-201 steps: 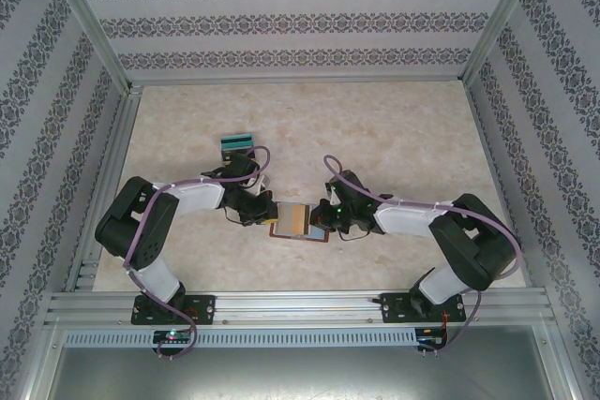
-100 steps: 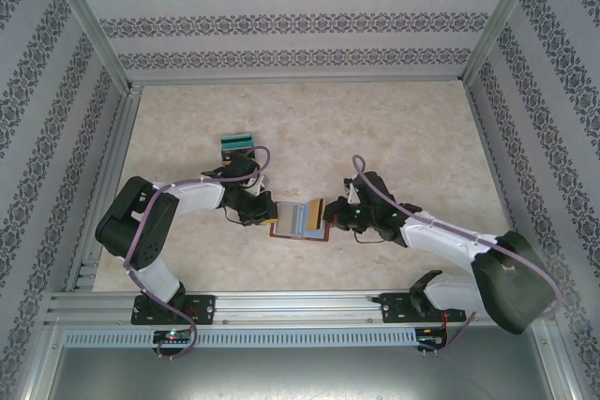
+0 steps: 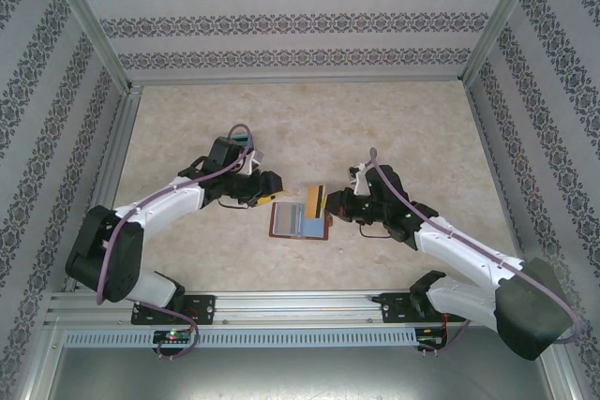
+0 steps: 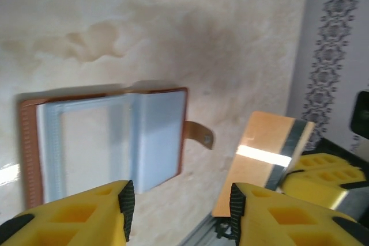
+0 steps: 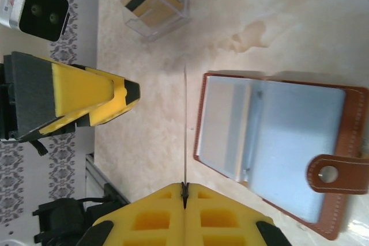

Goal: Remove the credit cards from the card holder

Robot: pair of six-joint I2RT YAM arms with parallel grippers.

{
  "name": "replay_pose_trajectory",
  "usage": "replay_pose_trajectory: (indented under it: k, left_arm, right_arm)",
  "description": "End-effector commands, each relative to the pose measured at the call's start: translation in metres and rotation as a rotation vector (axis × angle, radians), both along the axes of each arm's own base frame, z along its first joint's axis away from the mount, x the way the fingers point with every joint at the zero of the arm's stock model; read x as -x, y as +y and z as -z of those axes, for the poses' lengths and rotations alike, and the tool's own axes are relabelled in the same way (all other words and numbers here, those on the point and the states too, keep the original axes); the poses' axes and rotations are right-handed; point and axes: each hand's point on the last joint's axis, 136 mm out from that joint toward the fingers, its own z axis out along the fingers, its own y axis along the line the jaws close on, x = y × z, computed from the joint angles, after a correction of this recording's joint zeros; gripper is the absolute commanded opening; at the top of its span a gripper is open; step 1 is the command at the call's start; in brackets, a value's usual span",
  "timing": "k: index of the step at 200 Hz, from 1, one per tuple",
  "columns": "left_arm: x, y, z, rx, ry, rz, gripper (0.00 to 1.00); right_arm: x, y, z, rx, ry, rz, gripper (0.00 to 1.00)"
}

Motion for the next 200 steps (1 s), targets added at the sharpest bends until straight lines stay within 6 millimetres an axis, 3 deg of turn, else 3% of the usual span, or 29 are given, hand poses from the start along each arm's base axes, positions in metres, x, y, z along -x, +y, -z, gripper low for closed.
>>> replay_pose_trajectory:
  k: [1,31,78,200]
  left_arm:
    - [-0.009,-0.006,-0.029,0.122,-0.044,-0.014,0.49]
    - [-0.016,-0.011,-0.053,0.283,-0.073,-0.039,0.51]
    - [-0.016,-0.017,-0.076,0.379,-0.122,-0.008,0.51]
    - [-0.002,-0.031,-0.091,0.425,-0.145,0.083,0.37]
  right_arm:
    - [-0.005,0.008,-0.029,-0.068,-0.048,-0.026,0.00]
    - [-0.011,0.015,-0.055,-0.162,-0.083,-0.046,0.00]
    - [-0.024,0.019,-0.084,-0.280,-0.133,-0.052,0.00]
    - [-0.036,0.034,-0.083,-0.332,-0.103,-0.079,0.00]
